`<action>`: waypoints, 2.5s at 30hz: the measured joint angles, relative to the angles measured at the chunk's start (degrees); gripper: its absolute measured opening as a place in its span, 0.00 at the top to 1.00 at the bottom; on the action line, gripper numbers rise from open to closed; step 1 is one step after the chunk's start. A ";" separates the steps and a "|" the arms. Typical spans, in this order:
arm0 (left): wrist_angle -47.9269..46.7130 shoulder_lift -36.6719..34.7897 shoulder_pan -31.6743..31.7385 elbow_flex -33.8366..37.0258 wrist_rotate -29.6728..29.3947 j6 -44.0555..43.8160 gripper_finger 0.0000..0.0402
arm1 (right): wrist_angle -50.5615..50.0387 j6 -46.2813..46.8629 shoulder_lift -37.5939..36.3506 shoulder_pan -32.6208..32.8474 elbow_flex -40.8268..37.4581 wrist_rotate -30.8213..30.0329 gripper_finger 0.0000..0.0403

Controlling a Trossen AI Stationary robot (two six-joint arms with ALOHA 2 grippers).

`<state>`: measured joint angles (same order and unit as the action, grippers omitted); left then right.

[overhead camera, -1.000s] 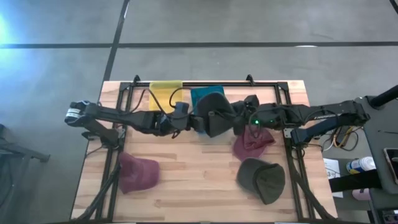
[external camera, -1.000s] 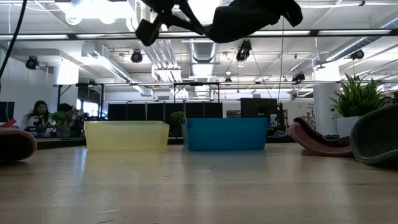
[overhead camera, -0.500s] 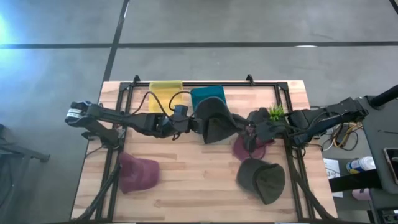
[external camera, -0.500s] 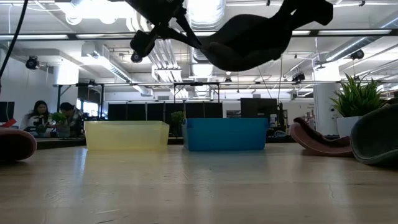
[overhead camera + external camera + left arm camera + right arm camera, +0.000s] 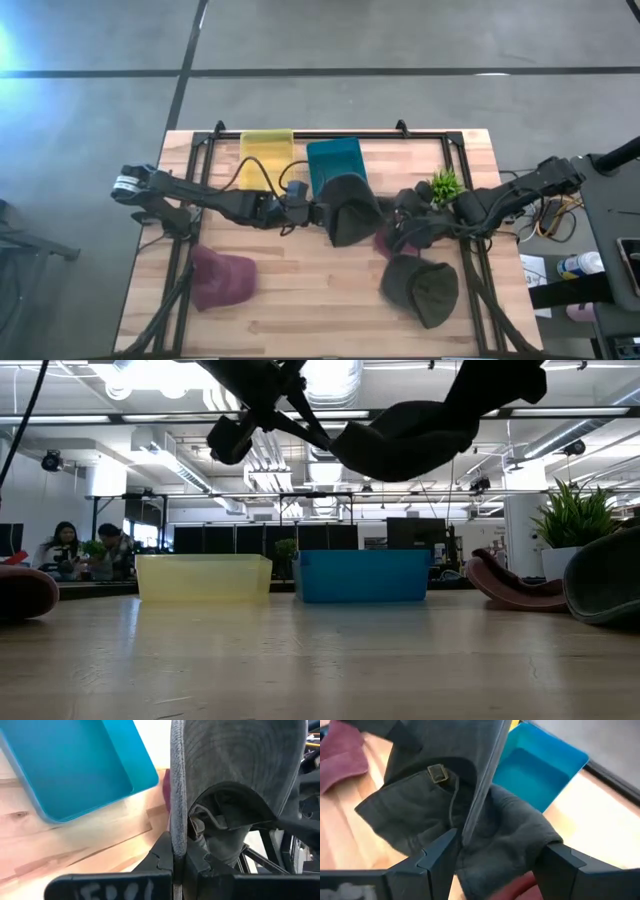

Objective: Pick & Place hat
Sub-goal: Put the top black cap into the yellow bin

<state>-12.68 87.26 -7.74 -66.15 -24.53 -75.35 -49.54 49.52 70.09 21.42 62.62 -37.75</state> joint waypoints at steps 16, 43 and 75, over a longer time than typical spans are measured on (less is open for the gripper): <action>5.63 0.79 0.04 3.63 -0.48 -2.96 0.99 | -3.89 -1.45 0.77 9.66 -0.45 12.21 0.27; 21.92 4.29 -12.82 20.68 -7.28 -44.75 0.99 | 18.73 -15.81 17.40 11.47 -0.86 18.68 0.56; 28.59 8.84 -16.03 20.48 -4.83 -43.86 0.99 | 36.25 -22.12 38.05 -1.65 4.95 25.12 0.89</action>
<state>15.91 96.09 -23.77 -45.67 -29.36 -119.20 -13.29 27.40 108.15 19.77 67.56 -12.63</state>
